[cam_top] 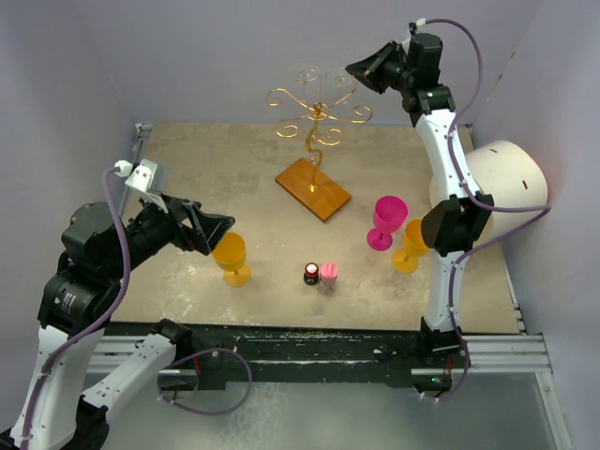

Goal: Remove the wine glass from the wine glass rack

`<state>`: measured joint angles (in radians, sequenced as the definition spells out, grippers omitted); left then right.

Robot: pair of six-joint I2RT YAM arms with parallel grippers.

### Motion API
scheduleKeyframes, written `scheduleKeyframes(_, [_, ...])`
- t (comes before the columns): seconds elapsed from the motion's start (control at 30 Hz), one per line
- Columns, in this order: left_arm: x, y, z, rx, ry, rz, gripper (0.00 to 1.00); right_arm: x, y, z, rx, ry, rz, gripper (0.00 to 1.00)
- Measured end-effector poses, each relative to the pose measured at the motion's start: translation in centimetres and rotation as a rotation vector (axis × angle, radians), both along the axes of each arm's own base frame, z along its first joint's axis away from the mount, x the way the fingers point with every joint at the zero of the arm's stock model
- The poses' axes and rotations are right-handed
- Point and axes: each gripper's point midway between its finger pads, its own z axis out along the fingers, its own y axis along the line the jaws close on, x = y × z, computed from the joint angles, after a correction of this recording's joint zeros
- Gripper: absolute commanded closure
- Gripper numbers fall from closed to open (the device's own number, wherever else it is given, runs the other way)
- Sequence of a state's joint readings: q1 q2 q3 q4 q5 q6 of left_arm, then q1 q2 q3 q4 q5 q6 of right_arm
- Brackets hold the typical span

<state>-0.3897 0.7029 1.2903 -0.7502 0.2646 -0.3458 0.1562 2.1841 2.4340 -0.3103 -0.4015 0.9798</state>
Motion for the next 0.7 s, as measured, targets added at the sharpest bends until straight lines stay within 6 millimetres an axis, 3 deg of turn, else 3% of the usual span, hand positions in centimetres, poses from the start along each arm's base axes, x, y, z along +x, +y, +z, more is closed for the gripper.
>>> scheduleKeyframes(0.7, [0.22,-0.05,-0.16,0.010,0.001,-0.002,0.01,0.27,-0.40,-0.47,0.005,0.018,-0.020,1.00])
